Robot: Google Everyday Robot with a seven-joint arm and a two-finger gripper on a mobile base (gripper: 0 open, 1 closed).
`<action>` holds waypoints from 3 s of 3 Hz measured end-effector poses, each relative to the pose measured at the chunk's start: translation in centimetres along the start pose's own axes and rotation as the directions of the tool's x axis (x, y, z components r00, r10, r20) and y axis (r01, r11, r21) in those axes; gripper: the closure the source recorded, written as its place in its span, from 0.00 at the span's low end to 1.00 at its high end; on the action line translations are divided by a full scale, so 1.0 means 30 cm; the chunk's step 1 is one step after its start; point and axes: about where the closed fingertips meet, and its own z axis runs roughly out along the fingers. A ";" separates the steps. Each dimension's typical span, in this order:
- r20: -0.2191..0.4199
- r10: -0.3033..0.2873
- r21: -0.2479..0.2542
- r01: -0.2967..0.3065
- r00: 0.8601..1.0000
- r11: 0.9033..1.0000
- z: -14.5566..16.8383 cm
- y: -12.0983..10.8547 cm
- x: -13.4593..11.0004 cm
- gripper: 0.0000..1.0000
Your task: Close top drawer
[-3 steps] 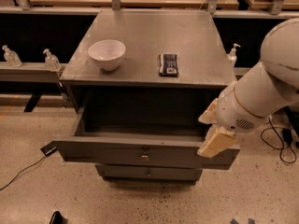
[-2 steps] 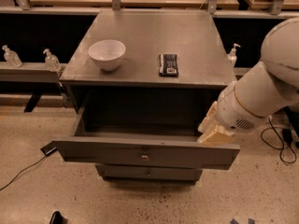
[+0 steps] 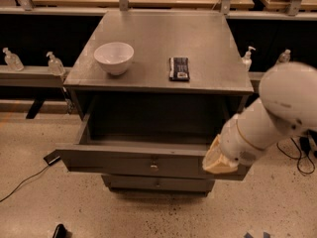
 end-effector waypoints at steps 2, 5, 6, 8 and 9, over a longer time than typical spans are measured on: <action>0.108 -0.004 -0.001 0.004 0.994 1.000 0.445 0.083 0.161 1.00; 0.147 -0.075 0.187 0.046 0.986 0.981 0.498 -0.137 0.133 1.00; 0.146 -0.106 0.208 0.074 0.984 0.975 0.504 -0.190 0.104 1.00; 0.136 -0.181 0.288 0.136 0.974 0.948 0.424 -0.353 0.055 1.00; 0.137 -0.207 0.315 0.156 0.969 0.936 0.392 -0.420 0.035 1.00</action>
Offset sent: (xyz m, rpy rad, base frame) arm -0.0284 0.0207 -0.2107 0.1582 -0.0275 0.0335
